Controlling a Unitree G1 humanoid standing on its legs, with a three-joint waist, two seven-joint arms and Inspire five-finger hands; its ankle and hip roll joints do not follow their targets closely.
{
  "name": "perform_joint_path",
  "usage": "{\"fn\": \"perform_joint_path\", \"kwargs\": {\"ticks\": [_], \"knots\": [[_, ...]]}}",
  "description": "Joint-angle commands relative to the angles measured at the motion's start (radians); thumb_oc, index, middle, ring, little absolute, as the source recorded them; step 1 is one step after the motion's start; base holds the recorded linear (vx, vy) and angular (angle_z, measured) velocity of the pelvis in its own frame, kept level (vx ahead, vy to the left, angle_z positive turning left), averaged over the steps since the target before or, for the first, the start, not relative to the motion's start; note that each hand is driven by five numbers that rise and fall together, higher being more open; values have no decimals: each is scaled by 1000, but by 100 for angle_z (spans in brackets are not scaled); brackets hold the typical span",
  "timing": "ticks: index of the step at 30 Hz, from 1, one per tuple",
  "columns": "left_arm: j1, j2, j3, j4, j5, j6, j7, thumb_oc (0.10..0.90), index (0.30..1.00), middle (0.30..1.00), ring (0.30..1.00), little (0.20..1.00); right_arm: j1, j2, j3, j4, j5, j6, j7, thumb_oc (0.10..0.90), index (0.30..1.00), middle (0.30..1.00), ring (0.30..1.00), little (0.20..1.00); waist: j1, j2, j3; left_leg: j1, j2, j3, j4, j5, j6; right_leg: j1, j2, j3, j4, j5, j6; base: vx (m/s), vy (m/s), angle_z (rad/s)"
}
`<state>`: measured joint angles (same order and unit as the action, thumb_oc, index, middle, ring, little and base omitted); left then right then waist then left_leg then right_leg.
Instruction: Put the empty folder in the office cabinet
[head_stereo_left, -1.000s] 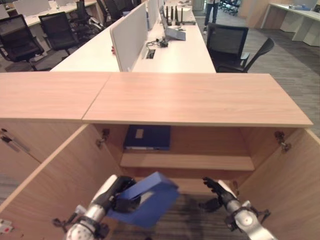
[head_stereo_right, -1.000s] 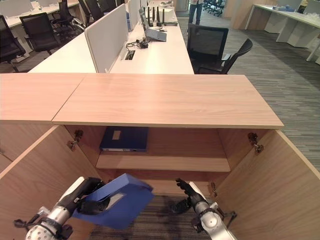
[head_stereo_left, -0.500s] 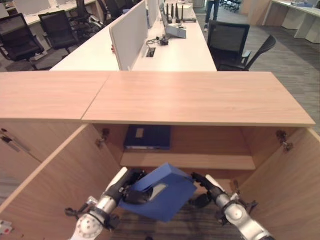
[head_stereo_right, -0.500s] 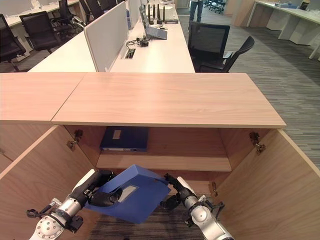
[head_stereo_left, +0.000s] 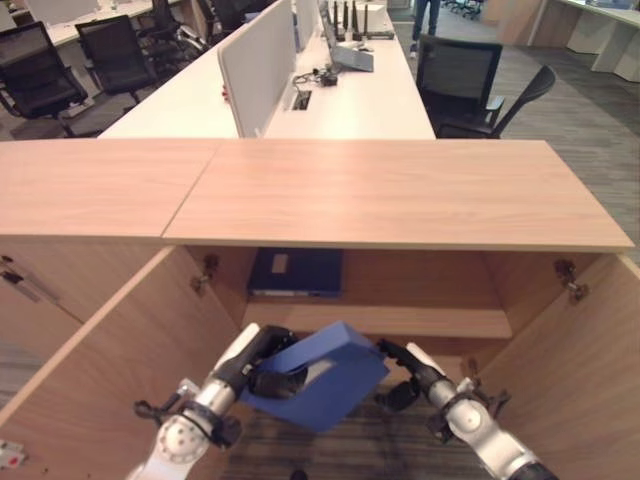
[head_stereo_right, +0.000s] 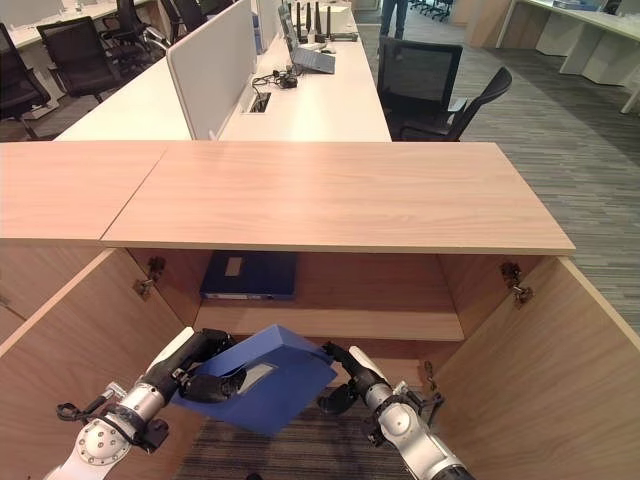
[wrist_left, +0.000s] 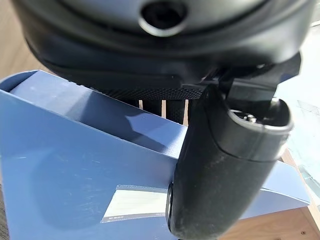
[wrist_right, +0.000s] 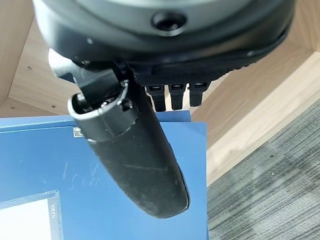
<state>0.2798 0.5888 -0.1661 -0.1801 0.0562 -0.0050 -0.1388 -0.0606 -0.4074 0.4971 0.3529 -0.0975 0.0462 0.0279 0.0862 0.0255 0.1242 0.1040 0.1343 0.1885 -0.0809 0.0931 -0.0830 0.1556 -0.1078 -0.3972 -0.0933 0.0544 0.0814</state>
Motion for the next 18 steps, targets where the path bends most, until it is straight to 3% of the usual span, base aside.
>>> {"fn": "perform_joint_path", "kwargs": {"ticks": [1,18], "knots": [[-168,33,-49,-197,-120,-131,7,400,300,300,300,300,-127,53,66,-87,12,-106,3,800,900,900,900,900,-7,-40,-28,38,6,-53,-6,-82,-18,-15,-35,35,6,8,36,0,0,0],[-174,53,-99,-190,-209,-117,-28,400,300,300,300,300,-174,66,77,-68,10,-106,-15,800,900,900,900,900,-6,-41,-30,39,4,-55,-6,-84,-18,-14,-37,37,6,11,37,0,0,0]]}}
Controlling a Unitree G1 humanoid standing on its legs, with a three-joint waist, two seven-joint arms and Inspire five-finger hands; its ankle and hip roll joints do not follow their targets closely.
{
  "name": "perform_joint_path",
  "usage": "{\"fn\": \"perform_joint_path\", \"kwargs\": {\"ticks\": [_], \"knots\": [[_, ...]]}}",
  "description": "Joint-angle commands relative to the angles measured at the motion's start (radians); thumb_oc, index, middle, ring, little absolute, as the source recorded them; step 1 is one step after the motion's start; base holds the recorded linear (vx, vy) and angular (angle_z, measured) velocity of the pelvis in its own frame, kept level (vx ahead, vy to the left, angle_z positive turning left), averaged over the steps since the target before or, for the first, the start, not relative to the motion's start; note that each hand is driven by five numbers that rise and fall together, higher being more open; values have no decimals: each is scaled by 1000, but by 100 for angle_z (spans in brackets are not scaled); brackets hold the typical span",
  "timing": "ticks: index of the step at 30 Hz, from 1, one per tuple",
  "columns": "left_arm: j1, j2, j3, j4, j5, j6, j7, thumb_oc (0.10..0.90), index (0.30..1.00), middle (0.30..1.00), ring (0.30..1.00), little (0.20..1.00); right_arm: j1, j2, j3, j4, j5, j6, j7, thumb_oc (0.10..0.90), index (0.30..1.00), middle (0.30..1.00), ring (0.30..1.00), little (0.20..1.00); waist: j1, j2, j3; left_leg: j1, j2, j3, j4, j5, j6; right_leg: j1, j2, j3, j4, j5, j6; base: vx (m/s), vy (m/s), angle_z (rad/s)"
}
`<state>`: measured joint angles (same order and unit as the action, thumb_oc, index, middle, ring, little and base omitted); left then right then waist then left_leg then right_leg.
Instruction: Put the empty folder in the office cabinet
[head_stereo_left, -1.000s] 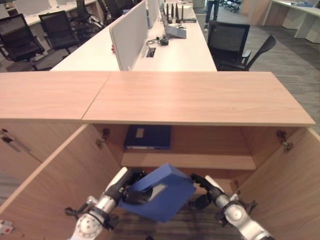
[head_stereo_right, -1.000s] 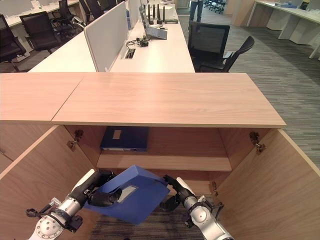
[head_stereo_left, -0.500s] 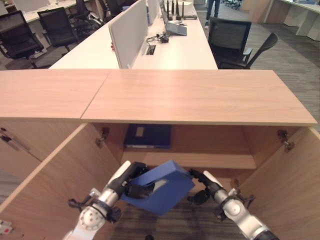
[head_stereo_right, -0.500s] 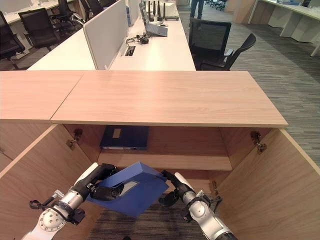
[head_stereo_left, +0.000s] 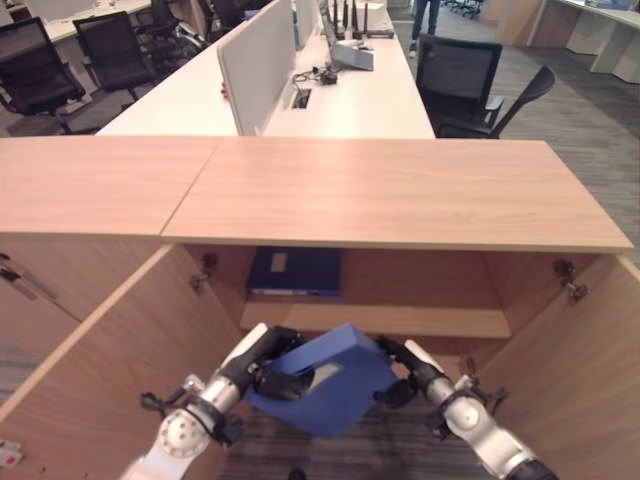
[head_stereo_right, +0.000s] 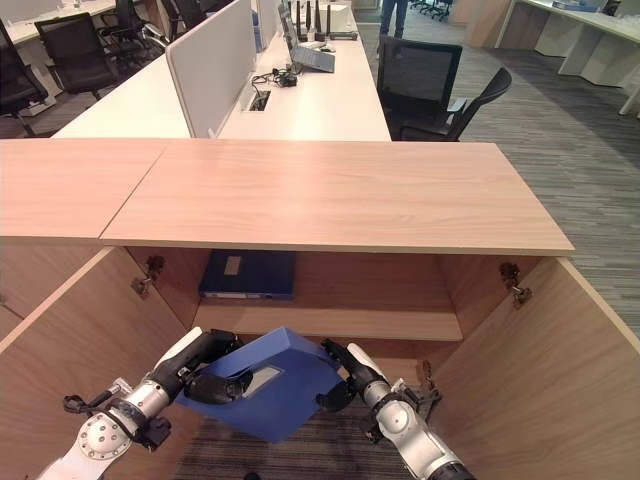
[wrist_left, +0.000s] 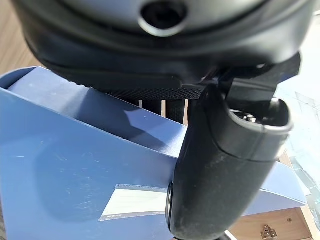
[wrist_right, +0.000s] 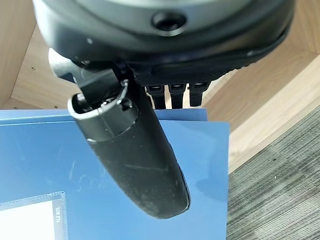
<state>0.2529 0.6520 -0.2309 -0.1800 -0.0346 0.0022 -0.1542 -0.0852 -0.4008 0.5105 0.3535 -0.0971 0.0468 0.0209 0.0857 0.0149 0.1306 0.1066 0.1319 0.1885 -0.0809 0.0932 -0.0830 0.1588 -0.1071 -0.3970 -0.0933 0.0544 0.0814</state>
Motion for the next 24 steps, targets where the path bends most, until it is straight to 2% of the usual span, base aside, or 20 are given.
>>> {"fn": "perform_joint_path", "kwargs": {"ticks": [1,5,9,20,21,22,24], "knots": [[-148,-9,-36,-192,-123,-124,-14,400,300,300,300,300,-158,59,60,-68,12,-107,-12,800,900,900,900,900,-4,-30,-37,36,7,-55,-6,-83,-18,-17,-38,37,6,12,38,0,0,0],[-175,-8,-56,-199,-153,-123,-16,400,300,300,300,300,-191,66,67,-52,17,-109,-21,800,900,900,900,900,-2,-32,-39,34,6,-55,-6,-82,-18,-18,-38,36,6,12,38,0,0,0],[-212,-18,-83,-221,-274,-114,-37,400,300,300,300,300,-222,71,88,-45,16,-111,-15,800,900,900,900,900,-3,-33,-39,34,6,-55,-6,-83,-18,-19,-38,37,6,13,37,0,0,0],[-442,61,-144,-318,-338,-146,-53,400,300,300,300,300,-299,75,184,-21,18,-128,48,800,900,900,900,900,-10,-39,-47,41,7,-50,-6,-86,-23,-14,-35,43,6,11,37,0,0,0],[-496,74,-168,-327,-364,-152,-60,400,300,300,300,300,-327,73,212,-12,22,-131,66,800,900,900,900,900,-11,-40,-48,42,7,-50,-6,-86,-24,-14,-35,42,6,12,38,0,0,0],[-519,79,-178,-335,-375,-156,-62,400,300,300,300,300,-337,74,228,-12,24,-134,80,726,789,789,789,789,-11,-41,-49,42,6,-50,-6,-86,-24,-13,-35,43,6,11,38,0,0,0],[-572,93,-199,-350,-397,-165,-70,400,300,300,300,300,-361,73,267,-2,33,-137,117,400,300,300,300,300,-10,-43,-51,43,6,-50,-6,-86,-25,-12,-34,43,6,11,39,0,0,0]]}}
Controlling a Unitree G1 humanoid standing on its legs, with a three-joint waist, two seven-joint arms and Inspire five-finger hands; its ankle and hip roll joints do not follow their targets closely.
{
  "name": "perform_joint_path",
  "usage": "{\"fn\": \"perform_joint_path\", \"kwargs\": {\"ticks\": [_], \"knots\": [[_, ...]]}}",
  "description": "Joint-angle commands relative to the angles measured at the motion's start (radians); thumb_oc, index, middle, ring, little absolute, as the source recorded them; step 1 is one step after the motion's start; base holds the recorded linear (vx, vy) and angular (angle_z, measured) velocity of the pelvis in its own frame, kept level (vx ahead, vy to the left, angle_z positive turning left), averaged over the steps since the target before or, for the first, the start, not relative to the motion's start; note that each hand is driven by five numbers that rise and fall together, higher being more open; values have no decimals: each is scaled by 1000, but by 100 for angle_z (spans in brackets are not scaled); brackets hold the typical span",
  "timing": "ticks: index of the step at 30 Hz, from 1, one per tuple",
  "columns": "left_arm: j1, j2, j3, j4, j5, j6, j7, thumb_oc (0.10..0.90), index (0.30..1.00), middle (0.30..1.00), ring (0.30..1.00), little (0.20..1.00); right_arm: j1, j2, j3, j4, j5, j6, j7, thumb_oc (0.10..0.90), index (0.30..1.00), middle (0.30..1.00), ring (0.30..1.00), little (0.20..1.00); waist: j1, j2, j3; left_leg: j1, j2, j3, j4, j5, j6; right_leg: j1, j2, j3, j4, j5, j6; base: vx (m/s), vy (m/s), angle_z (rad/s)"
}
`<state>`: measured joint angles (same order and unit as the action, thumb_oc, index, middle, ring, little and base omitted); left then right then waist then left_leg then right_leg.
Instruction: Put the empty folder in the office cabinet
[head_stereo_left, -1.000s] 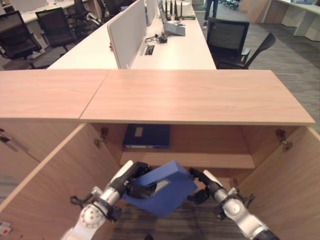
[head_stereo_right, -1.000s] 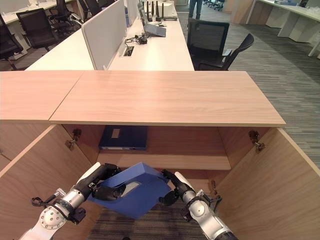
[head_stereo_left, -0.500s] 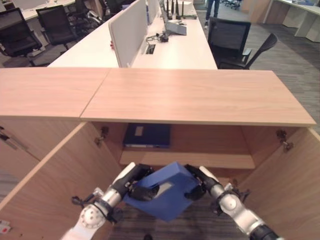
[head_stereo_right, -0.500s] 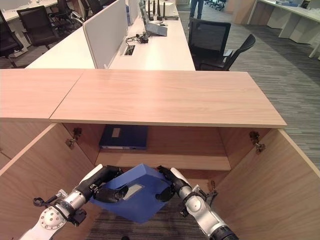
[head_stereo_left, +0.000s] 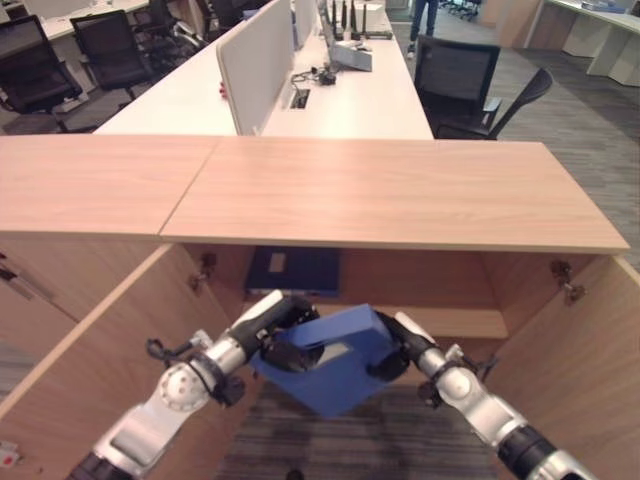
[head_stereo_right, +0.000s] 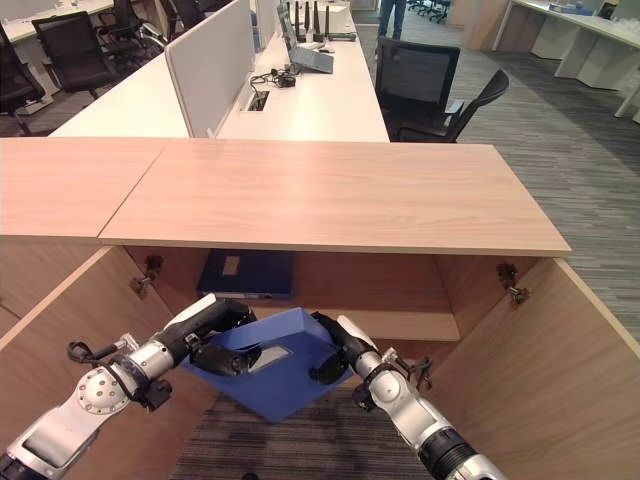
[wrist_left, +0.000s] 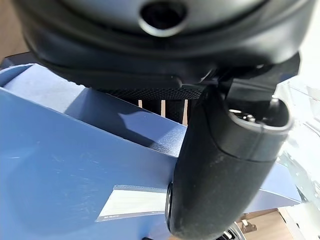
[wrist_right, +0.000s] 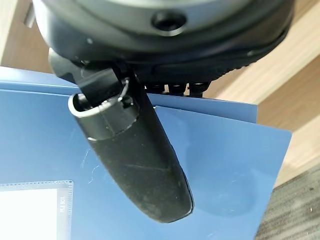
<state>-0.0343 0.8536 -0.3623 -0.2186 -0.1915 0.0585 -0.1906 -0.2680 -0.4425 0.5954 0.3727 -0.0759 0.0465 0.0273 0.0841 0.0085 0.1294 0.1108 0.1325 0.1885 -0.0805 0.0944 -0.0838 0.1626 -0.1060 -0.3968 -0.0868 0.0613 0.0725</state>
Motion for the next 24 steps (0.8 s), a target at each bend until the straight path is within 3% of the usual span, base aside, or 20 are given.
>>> {"fn": "perform_joint_path", "kwargs": {"ticks": [1,3,8,13,17,18,19,20,21,24], "knots": [[-288,-108,-68,-310,-242,-221,-34,400,300,300,300,300,-181,115,181,-20,13,-137,111,400,300,300,300,300,-8,-37,-49,38,5,-50,-7,-87,-24,-16,-35,43,0,4,48,0,0,0],[-350,-91,-93,-334,-257,-232,-46,400,300,300,300,300,-205,109,244,-12,16,-135,178,400,300,300,300,300,-3,-40,-52,38,6,-52,-7,-86,-26,-15,-33,42,0,2,48,0,0,0],[-370,-100,-110,-331,-282,-233,-61,400,300,300,300,300,-167,127,244,12,115,-126,206,400,300,300,300,300,-3,-39,-52,40,5,-52,-7,-86,-27,-13,-33,42,0,1,50,0,0,0],[-323,-131,-92,-287,-282,-213,-51,400,300,300,300,300,58,223,108,101,426,-107,159,400,300,300,300,300,-25,-32,-48,43,5,-43,-7,-85,-28,-13,-35,43,0,3,51,0,0,0],[-297,-151,-83,-279,-288,-189,-36,400,300,300,300,300,184,318,85,193,638,-55,174,400,300,300,300,300,-34,-29,-47,43,5,-40,-7,-85,-31,-16,-35,45,0,4,51,-10,1,-7],[-296,-151,-84,-279,-288,-189,-35,400,300,300,300,300,184,319,86,194,640,-55,175,400,300,300,300,300,-34,-29,-48,42,5,-40,-7,-85,-31,-17,-35,45,0,4,51,-17,-21,-11],[-263,-186,-78,-244,-277,-174,-17,400,300,300,300,300,236,360,71,222,794,-16,174,400,300,300,300,300,-36,-31,-43,42,6,-39,-7,-83,-35,-16,-33,45,0,4,50,-12,-20,-8],[-262,-187,-79,-244,-276,-174,-17,761,841,841,841,841,237,359,72,222,795,-16,173,400,300,300,300,300,-36,-31,-44,42,6,-38,-7,-84,-35,-16,-33,45,0,4,50,-14,-20,-4],[-262,-187,-78,-244,-276,-174,-17,800,900,900,900,900,238,359,72,222,795,-16,173,400,300,300,300,300,-36,-31,-44,42,6,-38,-7,-84,-35,-16,-33,45,0,4,50,-3,-16,-4],[-155,-222,-22,-184,-234,-149,5,800,900,900,900,900,284,372,-7,221,949,9,152,400,300,300,300,300,-31,-34,-38,43,12,-40,-7,-80,-41,-15,-27,47,0,1,46,-6,-44,-5]]}}
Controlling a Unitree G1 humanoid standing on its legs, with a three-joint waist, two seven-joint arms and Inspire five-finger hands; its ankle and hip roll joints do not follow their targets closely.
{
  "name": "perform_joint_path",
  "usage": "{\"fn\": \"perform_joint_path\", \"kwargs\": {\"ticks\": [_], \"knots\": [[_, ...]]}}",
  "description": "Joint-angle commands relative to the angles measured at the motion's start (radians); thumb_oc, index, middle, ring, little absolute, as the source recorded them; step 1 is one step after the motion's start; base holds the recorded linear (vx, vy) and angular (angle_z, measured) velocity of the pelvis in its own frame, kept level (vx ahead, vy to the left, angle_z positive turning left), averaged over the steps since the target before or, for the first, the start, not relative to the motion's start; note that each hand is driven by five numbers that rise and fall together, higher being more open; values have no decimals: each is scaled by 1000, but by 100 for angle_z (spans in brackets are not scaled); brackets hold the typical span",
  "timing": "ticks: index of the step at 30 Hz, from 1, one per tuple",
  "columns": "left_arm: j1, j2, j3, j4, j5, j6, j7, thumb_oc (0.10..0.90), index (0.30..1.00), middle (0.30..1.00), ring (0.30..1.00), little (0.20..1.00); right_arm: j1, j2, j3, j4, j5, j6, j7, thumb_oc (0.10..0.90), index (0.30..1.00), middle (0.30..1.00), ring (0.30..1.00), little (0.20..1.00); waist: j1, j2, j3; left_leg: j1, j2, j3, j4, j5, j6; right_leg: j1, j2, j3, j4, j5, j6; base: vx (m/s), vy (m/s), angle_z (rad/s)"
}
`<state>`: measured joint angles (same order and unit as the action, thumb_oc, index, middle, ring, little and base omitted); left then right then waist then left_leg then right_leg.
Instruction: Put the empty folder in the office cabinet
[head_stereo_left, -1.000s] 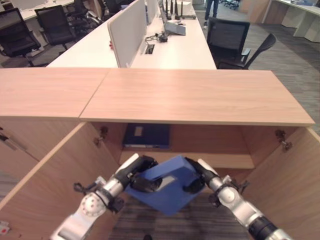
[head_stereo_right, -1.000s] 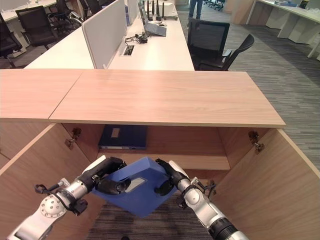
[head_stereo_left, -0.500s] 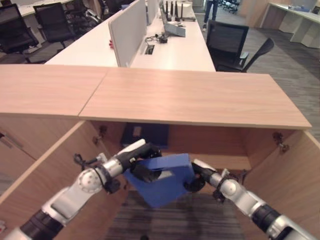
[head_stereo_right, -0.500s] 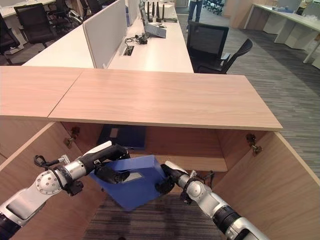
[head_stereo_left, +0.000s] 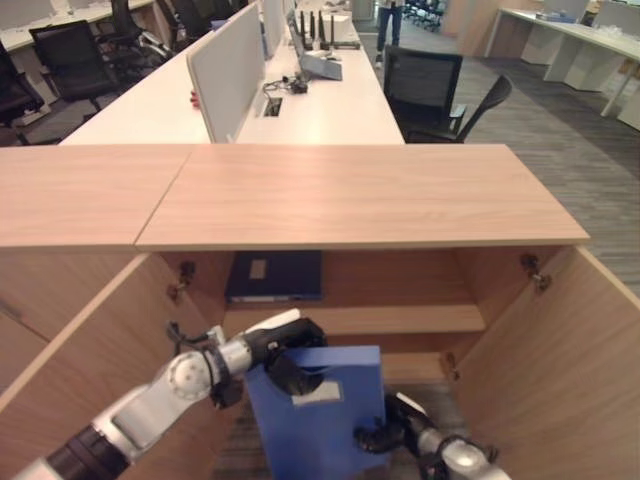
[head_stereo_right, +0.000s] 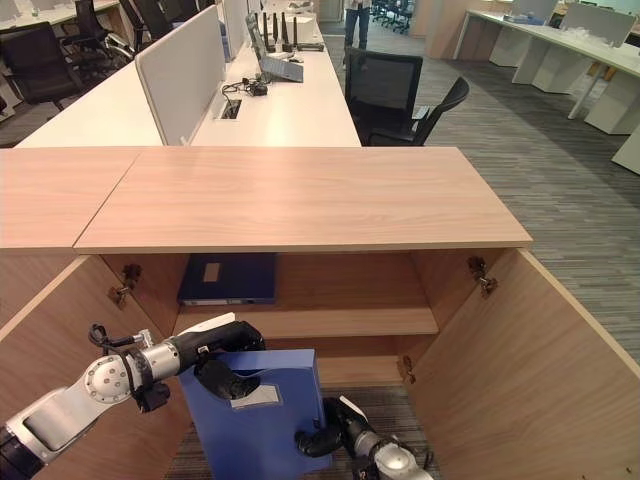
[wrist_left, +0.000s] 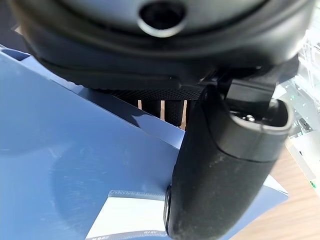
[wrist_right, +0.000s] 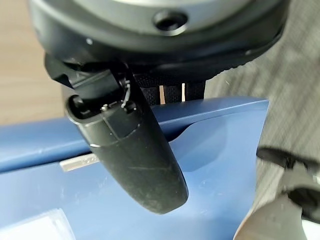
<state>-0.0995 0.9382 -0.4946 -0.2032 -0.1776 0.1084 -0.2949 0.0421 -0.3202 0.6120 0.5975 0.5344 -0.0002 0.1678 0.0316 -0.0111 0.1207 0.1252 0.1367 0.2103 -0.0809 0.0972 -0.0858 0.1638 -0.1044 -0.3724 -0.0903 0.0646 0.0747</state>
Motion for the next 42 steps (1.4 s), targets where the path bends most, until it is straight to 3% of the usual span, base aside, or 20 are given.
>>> {"fn": "perform_joint_path", "kwargs": {"ticks": [1,7,8,11,12,13,16,20,22,24,25,26,28,29,33,35,37,41,42], "knots": [[-88,-308,110,-199,-247,-199,109,800,900,900,900,900,-25,248,-23,-4,340,56,11,400,300,300,300,300,21,-13,-30,29,9,-62,-6,-83,-40,-16,-28,23,3,-3,43,1,-33,0],[266,-399,296,-19,-282,-147,124,800,900,900,900,900,127,156,-244,-132,408,56,-10,400,300,300,300,300,19,-14,-11,32,39,-68,-6,-71,-57,-11,3,19,3,-21,28,10,-76,0],[266,-399,296,-19,-282,-147,123,800,900,900,900,900,128,155,-244,-133,408,57,-10,400,300,300,300,300,18,-15,-13,27,38,-69,-6,-67,-56,-15,2,18,3,-18,27,-4,-80,-3],[476,-481,445,113,-247,-111,133,800,900,900,900,900,205,146,-434,-177,453,31,-36,400,300,300,300,300,16,-9,-6,19,62,-80,-6,-53,-64,-18,31,14,3,-38,12,6,-94,3],[476,-481,445,113,-247,-111,133,800,900,900,900,900,205,146,-434,-177,453,31,-36,400,300,300,300,300,15,-10,-7,17,62,-80,-6,-53,-64,-20,31,13,3,-38,12,9,-139,8],[539,-521,520,182,-219,-101,156,800,900,900,900,900,223,160,-521,-176,469,15,-57,400,300,300,300,300,16,-6,-3,11,76,-88,-6,-44,-68,-22,48,14,3,-47,3,9,-87,15],[565,-551,555,236,-223,-90,167,800,900,900,900,900,230,162,-561,-175,470,8,-65,400,300,300,300,300,16,-3,0,7,88,-93,-6,-36,-72,-24,60,14,3,-55,-4,3,-80,14],[574,-589,585,289,-256,-72,185,800,900,900,900,900,228,165,-589,-167,473,6,-75,400,300,300,300,300,22,-2,10,5,103,-96,5,-24,-72,-20,74,15,3,-67,-18,-15,-72,7],[553,-601,592,317,-247,-67,203,800,900,900,900,900,200,164,-604,-155,476,2,-86,400,300,300,300,300,32,-12,53,-75,109,-98,146,-33,-71,-15,67,7,10,-76,-34,-107,-96,4],[541,-605,591,332,-246,-64,211,800,900,900,900,900,184,163,-606,-150,479,2,-90,400,300,300,300,300,32,-11,69,-115,110,-97,210,-51,-68,-13,64,-5,13,-82,-40,-59,-22,18],[532,-612,586,344,-253,-61,219,800,900,900,900,900,165,161,-602,-149,484,-2,-99,400,300,300,300,300,43,-7,85,-156,82,-99,243,-50,-50,-10,57,-13,13,-88,-43,-34,-3,27],[531,-613,586,344,-253,-61,219,800,900,900,900,900,164,161,-602,-149,484,-2,-99,400,300,300,300,300,42,-7,84,-159,81,-100,245,-51,-49,-11,57,-14,13,-88,-43,-5,34,14],[515,-620,557,398,-275,-43,243,800,900,900,900,900,89,139,-580,-138,490,0,-116,400,300,300,300,300,75,-7,101,-314,2,-121,258,-14,-24,-23,33,-19,9,-84,-33,18,61,13],[517,-618,549,404,-281,-37,248,800,900,900,900,900,71,138,-568,-144,498,-1,-114,400,300,300,300,300,83,-2,108,-343,-17,-130,253,0,-21,-28,35,-12,9,-84,-32,29,69,8],[518,-608,511,460,-305,-19,249,800,900,900,900,900,42,136,-526,-195,551,-3,-92,400,300,300,300,300,109,20,105,-388,-34,-126,212,40,-17,-42,49,24,6,-94,-23,73,106,-36],[517,-605,486,506,-300,-9,245,800,900,900,900,900,47,136,-493,-211,574,7,-71,400,300,300,300,300,110,30,89,-359,-31,-118,163,40,-7,-45,56,47,3,-98,-17,129,145,-36],[506,-577,461,552,-202,-13,230,800,900,900,900,900,41,132,-467,-214,584,12,-57,400,300,300,300,300,108,30,83,-345,-32,-105,146,35,-1,-40,48,58,3,-107,-10,109,134,-38],[445,-578,421,816,-103,-2,227,800,900,900,900,900,32,113,-428,-239,610,31,-13,400,300,300,300,300,101,22,73,-345,-41,-68,137,13,19,-53,9,83,3,-111,16,115,217,-18],[389,-613,402,1065,-10,-13,241,800,900,900,900,900,14,111,-411,-230,627,37,8,400,300,300,300,300,99,22,66,-356,-50,-59,141,-2,32,-66,-15,93,6,-103,31,121,321,-19]]}}
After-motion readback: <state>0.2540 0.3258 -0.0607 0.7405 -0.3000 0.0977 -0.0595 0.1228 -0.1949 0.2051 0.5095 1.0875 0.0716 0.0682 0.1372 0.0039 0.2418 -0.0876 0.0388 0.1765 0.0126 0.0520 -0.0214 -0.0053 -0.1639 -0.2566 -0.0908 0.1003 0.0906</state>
